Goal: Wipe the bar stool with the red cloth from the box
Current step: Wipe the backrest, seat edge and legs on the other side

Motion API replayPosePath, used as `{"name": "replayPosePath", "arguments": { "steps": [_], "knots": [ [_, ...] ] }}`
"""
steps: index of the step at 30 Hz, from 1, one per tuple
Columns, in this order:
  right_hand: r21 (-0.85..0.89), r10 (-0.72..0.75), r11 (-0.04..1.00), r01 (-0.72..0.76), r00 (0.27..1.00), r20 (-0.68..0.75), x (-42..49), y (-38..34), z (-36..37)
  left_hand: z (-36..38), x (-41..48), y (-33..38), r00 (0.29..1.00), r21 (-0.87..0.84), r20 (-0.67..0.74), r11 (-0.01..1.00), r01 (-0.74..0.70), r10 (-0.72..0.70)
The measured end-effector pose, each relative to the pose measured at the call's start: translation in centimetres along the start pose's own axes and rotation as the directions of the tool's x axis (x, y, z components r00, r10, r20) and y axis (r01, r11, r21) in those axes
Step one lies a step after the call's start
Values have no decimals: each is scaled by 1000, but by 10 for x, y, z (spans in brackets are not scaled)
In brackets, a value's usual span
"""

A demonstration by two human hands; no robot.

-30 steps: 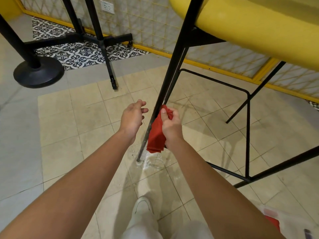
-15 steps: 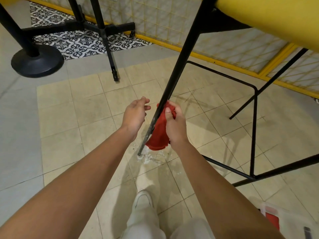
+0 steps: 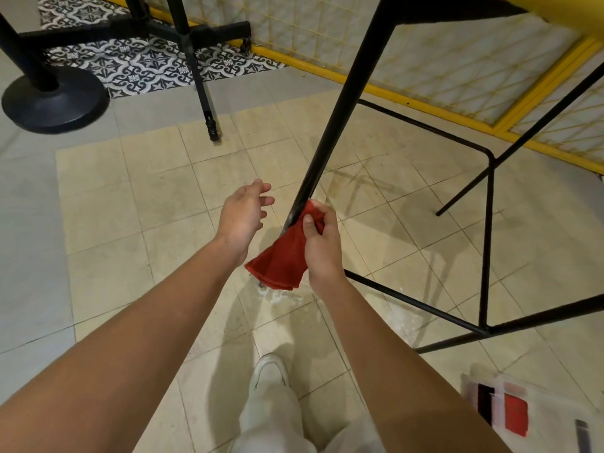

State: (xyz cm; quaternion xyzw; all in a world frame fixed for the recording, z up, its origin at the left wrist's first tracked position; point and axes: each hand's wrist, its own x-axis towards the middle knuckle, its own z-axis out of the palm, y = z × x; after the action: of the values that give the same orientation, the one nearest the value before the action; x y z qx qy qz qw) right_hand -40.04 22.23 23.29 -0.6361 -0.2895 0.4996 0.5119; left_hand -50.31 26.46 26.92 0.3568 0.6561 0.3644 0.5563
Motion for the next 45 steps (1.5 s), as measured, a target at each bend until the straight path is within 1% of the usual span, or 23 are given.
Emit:
{"name": "replayPosePath", "arguments": {
  "steps": [1, 3, 4, 6, 8, 9, 12, 13, 15, 18, 20, 22, 25, 27, 30, 32, 35, 37, 39, 41, 42, 43, 45],
  "knots": [
    [7, -7, 1000, 7, 1000, -16, -1, 2, 2, 0, 1, -2, 1000, -1, -3, 1000, 5, -5],
    [-54, 26, 998, -27, 999, -33, 2, 7, 5, -1, 1, -6, 1000, 3, 2, 1000, 17, -17],
    [-105, 63, 992, -66, 998, -29, 6, 9, 6, -1, 1, -8, 1000, 2, 4, 1000, 24, -24],
    [-180, 187, 966, -184, 982, -1, 11, 11, 7, -2, 1, -11, 999, -3, 2, 999, 33, -33],
    [-168, 275, 948, -269, 961, 13, 14, 11, 8, -3, 2, -11, 999, -14, -1, 999, 40, -40],
    [-131, 270, 955, -265, 963, 18, 14, 12, 7, -2, 3, -11, 999, -19, 2, 999, 40, -40],
    [59, 181, 981, -183, 983, 44, 9, 17, 3, -1, 6, -11, 1000, -16, 11, 999, 30, -30],
    [84, 163, 983, -166, 986, 44, 8, 18, 2, 0, 5, -12, 1000, -13, 16, 1000, 27, -27],
    [31, 170, 985, -171, 985, 29, 8, 22, 5, 4, 4, -16, 999, 8, 29, 1000, 29, -29],
    [-149, 247, 959, -241, 969, 26, 12, 25, 10, 8, 2, -23, 998, 24, 41, 998, 49, -50],
    [-183, 272, 947, -262, 962, 29, 13, 24, 10, 8, 2, -25, 998, 26, 37, 998, 59, -60],
    [-121, 242, 964, -238, 970, 17, 11, 24, 7, 6, 4, -26, 998, 22, 28, 998, 62, -63],
    [37, 173, 984, -172, 985, -23, 2, 26, 7, 4, 6, -28, 998, 15, 23, 998, 62, -63],
    [66, 180, 982, -177, 983, -43, -1, 25, 10, 4, 4, -31, 997, 21, 24, 997, 68, -68],
    [53, 188, 981, -186, 981, -41, -3, 14, 11, 1, -2, -35, 996, 30, 24, 996, 81, -82],
    [92, 123, 989, -119, 992, -42, -7, 0, 7, 0, -5, -35, 996, 33, 34, 997, 76, -77],
    [147, -19, 989, 28, 998, -60, -12, -21, 0, 0, -11, -30, 997, 39, 47, 998, 53, -55],
    [126, -84, 988, 93, 994, -75, -12, -29, -1, -1, -13, -26, 998, 42, 45, 999, 30, -32],
    [-2, -59, 998, 59, 996, -67, -11, -31, 0, -3, -15, -23, 999, 26, 23, 999, 22, -22],
    [-149, 21, 989, -23, 1000, -18, -9, -33, 0, -6, -18, -18, 1000, 20, 0, 1000, 21, -21],
    [-180, 52, 982, -51, 999, 0, -9, -36, -1, -6, -20, -15, 1000, 19, -4, 1000, 18, -18],
    [-171, 65, 983, -64, 998, 5, -10, -39, -2, -6, -22, -13, 1000, 21, 3, 1000, 12, -12],
    [-61, 75, 995, -76, 997, -10, -15, -46, -5, -6, -27, -8, 1000, 25, 20, 1000, 4, -5]
  ]
}}
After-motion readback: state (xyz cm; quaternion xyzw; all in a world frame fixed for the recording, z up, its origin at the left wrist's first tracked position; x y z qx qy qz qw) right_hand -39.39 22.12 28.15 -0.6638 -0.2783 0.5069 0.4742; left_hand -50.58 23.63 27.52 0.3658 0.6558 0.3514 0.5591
